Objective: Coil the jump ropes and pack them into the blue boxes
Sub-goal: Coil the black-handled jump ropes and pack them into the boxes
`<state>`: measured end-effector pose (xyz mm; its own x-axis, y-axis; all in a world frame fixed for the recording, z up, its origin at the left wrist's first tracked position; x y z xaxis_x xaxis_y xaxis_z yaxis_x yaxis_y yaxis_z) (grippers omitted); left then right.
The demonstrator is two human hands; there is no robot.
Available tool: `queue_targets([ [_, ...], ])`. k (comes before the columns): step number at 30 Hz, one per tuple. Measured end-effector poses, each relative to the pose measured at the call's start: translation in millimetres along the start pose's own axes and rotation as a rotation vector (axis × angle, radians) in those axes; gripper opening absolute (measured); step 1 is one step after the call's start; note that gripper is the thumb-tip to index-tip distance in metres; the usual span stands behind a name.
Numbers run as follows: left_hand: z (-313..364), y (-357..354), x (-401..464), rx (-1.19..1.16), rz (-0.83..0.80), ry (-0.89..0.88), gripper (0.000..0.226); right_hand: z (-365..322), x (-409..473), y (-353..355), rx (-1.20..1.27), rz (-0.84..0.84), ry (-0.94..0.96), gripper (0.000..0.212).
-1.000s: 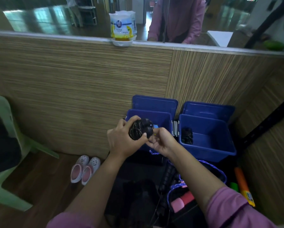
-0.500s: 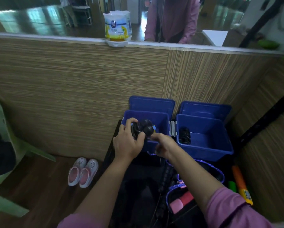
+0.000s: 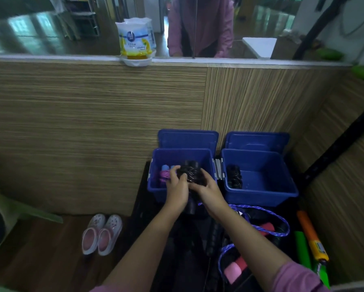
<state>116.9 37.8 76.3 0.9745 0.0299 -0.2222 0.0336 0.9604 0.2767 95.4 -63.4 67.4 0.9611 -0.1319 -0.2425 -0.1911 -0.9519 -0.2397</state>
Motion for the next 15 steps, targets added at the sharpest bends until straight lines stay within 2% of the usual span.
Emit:
queue_targets([
  [2, -6, -8, 4, 0.034, -0.079, -0.025, 0.047, 1, 2, 11, -0.058, 0.051, 0.038, 0.050],
  [4, -10, -20, 9, 0.065, -0.146, -0.069, 0.052, 1, 5, 28, -0.073, 0.094, 0.077, 0.047],
  [9, -2, -67, 22, 0.119, -0.199, -0.097, 0.044, -12, 23, 87, -0.164, 0.187, 0.143, 0.044],
  [11, 2, -88, 30, 0.269, -0.179, -0.109, 0.044, -19, 35, 118, -0.198, 0.252, 0.160, 0.044],
  [15, 1, -130, 45, 0.699, -0.242, -0.308, 0.054, -34, 63, 184, -0.291, 0.377, 0.166, 0.039],
])
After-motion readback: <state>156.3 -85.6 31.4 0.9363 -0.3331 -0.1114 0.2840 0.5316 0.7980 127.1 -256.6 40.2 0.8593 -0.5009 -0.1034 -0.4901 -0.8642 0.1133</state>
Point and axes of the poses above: each hand's wrist, its own x-axis towards the middle knuckle, its own y-axis out of the back of the hand, z = x × y, the point moved 3 cm from there along x, towards the middle knuckle, and after that the axes turned 6 degrees about x, right-handed, at the moved point
